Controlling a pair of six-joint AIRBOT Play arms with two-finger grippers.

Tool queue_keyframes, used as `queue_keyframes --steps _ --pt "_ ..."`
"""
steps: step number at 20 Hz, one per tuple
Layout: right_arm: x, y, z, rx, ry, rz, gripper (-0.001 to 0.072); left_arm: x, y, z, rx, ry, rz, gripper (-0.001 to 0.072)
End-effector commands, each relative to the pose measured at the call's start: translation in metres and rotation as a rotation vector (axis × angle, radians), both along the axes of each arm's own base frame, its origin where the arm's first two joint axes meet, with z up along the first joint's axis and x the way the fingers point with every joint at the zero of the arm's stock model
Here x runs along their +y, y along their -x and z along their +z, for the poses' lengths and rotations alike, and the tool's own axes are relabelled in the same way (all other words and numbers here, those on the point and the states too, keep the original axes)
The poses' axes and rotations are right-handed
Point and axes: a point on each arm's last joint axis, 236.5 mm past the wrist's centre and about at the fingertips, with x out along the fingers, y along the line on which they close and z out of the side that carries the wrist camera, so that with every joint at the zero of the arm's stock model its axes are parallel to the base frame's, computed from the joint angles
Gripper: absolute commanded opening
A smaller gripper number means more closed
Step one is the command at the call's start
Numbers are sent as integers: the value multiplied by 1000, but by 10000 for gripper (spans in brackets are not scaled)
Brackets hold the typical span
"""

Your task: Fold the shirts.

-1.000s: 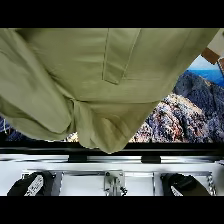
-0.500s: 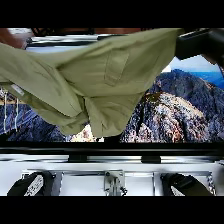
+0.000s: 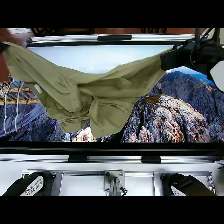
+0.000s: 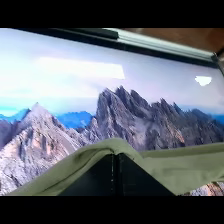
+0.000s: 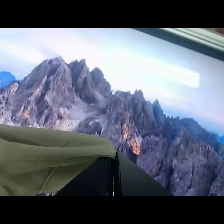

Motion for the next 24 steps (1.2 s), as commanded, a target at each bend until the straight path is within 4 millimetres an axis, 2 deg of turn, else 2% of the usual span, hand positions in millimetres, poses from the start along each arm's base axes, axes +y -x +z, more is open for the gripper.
queue_keyframes --steps 1,5,9,12,14,16,18,20,22,24 --pt "-12 3 -13 54 45 -41 67 -26 -10 -18 51 17 -78 54" --pt "-38 10 -20 97 127 -117 67 -44 -16 -31 86 20 -128 53" --pt "-70 17 -30 155 107 -229 67 -60 -22 -49 112 34 -152 53" --pt "-106 37 -48 274 119 -343 67 -67 -33 -60 106 58 -135 53" --pt "-122 49 -57 336 104 -399 67 -74 -40 -69 113 68 -137 53" --pt "-122 53 -64 374 51 -399 67 -90 -44 -80 137 69 -168 54" --pt "-111 52 -73 408 -18 -373 67 -113 -45 -93 162 68 -214 54" --pt "-104 53 -92 462 -38 -364 67 -138 -46 -107 186 66 -261 54" --pt "-108 63 -127 557 5 -379 67 -162 -46 -126 212 40 -319 54" --pt "-125 84 -172 681 100 -423 68 -182 -46 -150 260 28 -360 54"
